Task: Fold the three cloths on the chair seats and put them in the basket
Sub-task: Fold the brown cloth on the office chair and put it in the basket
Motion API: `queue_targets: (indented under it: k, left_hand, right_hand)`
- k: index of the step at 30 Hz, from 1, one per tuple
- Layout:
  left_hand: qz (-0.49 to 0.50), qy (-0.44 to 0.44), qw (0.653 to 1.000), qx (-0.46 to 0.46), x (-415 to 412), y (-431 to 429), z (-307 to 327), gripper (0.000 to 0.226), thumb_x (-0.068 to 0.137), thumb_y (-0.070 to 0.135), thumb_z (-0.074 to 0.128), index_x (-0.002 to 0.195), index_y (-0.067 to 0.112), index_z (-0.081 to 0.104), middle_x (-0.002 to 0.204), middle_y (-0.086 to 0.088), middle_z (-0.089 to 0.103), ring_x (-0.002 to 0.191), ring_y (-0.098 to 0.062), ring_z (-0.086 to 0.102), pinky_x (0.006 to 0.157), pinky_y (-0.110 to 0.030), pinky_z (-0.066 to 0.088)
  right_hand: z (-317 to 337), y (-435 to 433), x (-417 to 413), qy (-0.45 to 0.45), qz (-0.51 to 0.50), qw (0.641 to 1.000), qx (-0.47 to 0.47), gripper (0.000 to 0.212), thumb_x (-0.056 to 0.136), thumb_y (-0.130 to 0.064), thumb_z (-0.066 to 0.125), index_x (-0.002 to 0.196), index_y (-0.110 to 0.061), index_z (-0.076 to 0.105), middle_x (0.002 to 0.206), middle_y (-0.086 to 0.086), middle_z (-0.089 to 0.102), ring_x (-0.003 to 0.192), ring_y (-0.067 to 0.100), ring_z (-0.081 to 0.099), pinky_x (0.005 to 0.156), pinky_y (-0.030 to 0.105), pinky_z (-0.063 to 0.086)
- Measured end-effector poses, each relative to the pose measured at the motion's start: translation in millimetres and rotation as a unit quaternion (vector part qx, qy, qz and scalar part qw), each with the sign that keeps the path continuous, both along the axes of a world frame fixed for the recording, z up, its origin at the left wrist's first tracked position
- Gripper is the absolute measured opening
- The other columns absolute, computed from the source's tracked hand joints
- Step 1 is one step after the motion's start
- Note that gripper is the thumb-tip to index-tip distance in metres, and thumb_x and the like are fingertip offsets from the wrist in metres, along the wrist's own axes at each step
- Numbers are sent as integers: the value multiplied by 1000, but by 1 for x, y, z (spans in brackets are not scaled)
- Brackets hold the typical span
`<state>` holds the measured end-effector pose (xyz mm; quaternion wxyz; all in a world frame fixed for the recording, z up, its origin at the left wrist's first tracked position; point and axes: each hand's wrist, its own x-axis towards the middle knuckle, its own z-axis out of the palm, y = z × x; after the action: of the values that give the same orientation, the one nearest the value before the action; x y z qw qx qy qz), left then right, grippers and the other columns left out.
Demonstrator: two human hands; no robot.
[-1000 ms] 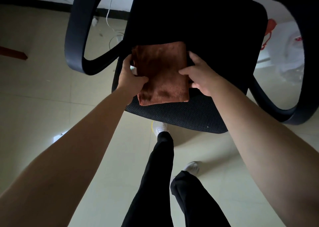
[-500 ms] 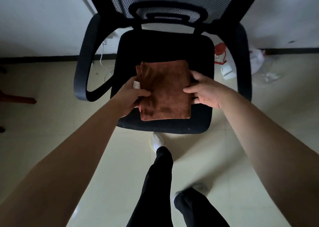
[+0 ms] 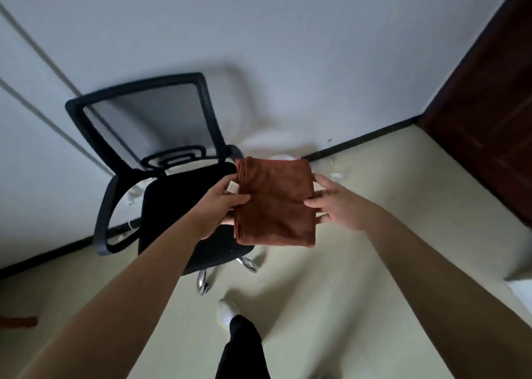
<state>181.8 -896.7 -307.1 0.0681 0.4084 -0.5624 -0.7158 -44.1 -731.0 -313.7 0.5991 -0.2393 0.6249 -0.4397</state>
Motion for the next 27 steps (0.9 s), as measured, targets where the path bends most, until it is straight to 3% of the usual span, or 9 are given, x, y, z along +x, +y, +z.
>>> queue_targets:
  k: [5,10,14,17,21,24,27]
  left_hand:
    - [-109,55,992,-39,-119,111,83,46,87,4,67,125,29,59,110,-10,65,96,-24,66,66,-35,57]
    - [-227,109,966,-61,-239,220,143,45,89,5,65,128,25,56,105,-5,67,94,-20,68,64,-33,58]
    - [-332,116,934,-68,-318,291,158,45,88,11,69,127,31,57,114,-14,66,106,-29,67,72,-40,60]
    - [-388,130,910,-68,-382,343,159,51,87,13,70,131,33,54,120,-11,66,111,-25,66,78,-43,59]
    - [-460,147,875,-35,-483,429,153,52,84,16,74,130,31,56,125,-15,63,113,-27,65,81,-44,58]
    - [-513,157,844,0,-553,500,153,49,86,12,72,128,32,58,125,-11,65,114,-27,64,91,-53,55]
    - [-548,167,819,14,-603,566,157,48,87,8,69,128,30,57,115,-6,69,101,-23,67,81,-44,57]
  right_hand:
    - [94,161,-75,85,-96,991,-37,63,95,-10,64,147,-33,37,133,10,58,118,32,62,98,55,52]
    - [144,307,-146,95,-252,958,-95,67,91,-4,67,143,-41,45,126,16,66,112,30,68,94,56,54]
    - [150,399,-180,86,-342,929,-112,70,88,-1,67,144,-36,45,127,14,67,115,33,66,96,58,52]
    - [149,463,-206,100,-395,907,-111,69,89,2,65,144,-35,46,124,11,68,113,31,67,94,56,53]
    - [158,554,-255,128,-479,865,-78,63,90,5,61,139,-33,50,97,3,74,93,23,72,79,45,58]
    - [169,621,-288,140,-535,832,-44,62,89,3,62,137,-36,52,97,6,73,94,28,71,86,48,58]
    - [183,678,-309,149,-570,808,-29,60,89,1,63,133,-39,55,103,8,73,100,31,71,91,50,56]
